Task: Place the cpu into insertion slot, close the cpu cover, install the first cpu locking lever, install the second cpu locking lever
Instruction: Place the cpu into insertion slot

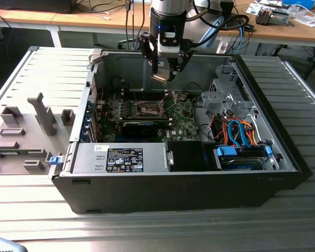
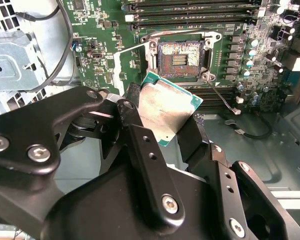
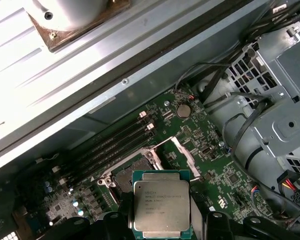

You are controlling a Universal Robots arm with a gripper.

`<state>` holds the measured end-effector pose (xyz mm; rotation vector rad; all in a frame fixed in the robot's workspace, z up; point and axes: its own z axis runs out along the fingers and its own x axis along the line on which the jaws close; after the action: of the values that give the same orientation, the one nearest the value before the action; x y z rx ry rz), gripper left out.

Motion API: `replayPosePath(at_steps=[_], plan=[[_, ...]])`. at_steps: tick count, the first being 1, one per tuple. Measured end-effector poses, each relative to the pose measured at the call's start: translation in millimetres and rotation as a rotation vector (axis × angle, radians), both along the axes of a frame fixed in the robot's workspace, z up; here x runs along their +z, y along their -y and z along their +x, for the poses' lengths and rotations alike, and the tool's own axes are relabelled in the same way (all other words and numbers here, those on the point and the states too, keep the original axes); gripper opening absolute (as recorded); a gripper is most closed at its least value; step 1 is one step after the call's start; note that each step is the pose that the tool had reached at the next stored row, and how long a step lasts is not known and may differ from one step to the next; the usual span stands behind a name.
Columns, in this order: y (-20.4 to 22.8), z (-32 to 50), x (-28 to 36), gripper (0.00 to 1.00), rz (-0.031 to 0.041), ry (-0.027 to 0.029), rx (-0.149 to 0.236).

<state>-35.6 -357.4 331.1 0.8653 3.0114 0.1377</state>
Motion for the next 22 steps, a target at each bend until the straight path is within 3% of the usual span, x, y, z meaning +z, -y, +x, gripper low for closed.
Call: replayPosePath(at_steps=[22], plan=[[0.0,0.0,0.0,0.54,-0.0001,0.0,-0.024]])
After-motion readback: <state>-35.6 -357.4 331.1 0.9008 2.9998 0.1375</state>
